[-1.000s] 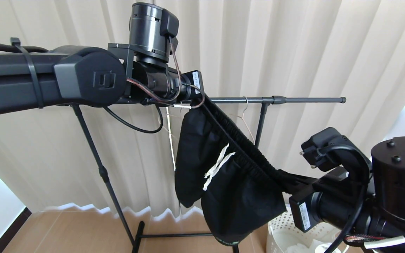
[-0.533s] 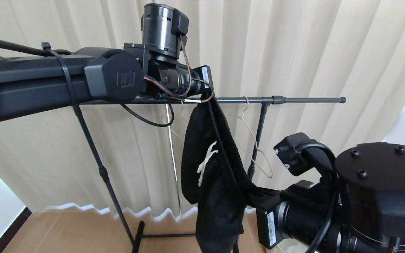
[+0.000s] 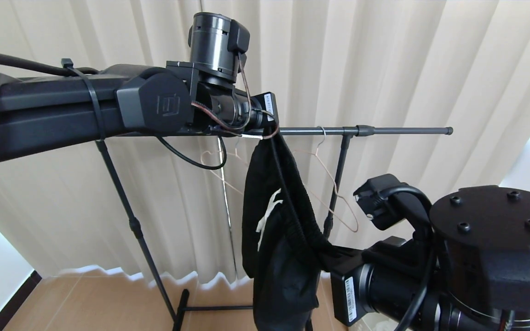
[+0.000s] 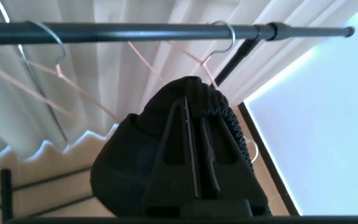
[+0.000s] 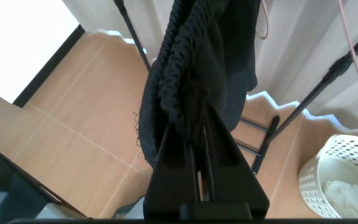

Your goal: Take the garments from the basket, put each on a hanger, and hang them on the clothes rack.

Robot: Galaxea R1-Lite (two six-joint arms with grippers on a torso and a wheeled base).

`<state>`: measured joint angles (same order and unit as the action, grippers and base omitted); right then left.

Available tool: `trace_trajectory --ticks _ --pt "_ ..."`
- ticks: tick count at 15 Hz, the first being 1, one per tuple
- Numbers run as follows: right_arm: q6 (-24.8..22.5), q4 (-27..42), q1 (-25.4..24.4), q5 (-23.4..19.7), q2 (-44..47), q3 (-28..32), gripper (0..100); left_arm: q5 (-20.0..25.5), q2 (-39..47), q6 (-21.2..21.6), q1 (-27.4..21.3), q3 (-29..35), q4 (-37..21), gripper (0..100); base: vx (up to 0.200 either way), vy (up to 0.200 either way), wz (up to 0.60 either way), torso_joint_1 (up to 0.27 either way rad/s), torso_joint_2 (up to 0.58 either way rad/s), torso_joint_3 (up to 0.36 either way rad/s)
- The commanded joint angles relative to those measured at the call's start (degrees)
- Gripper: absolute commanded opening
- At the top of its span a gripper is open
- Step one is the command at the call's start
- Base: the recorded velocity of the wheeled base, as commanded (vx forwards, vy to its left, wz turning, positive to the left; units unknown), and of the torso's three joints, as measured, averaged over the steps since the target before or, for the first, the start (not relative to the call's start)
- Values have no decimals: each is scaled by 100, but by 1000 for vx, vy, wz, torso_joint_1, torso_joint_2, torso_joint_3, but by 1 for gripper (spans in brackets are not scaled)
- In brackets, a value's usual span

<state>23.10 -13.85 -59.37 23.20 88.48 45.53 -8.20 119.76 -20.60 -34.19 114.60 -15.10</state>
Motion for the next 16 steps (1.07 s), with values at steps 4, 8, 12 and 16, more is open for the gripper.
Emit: trace_trajectory --ticks 4,8,12,16 --pt "-544 31 857 185 -15 -62 0 -50 -735 12 168 -1 -1434 0 0 0 0 0 0 0" --pt "-711 93 1674 229 442 703 0 -50 -1456 232 229 -729 -2576 0 0 0 0 0 0 0" --pt "-711 260 2166 247 1620 2513 0 -67 -2141 276 -448 -2935 -2278 0 0 0 0 0 0 0" --pt "-834 269 2184 247 2367 3401 0 -67 -2238 127 -1520 -4315 -1197 0 0 0 0 0 0 0"
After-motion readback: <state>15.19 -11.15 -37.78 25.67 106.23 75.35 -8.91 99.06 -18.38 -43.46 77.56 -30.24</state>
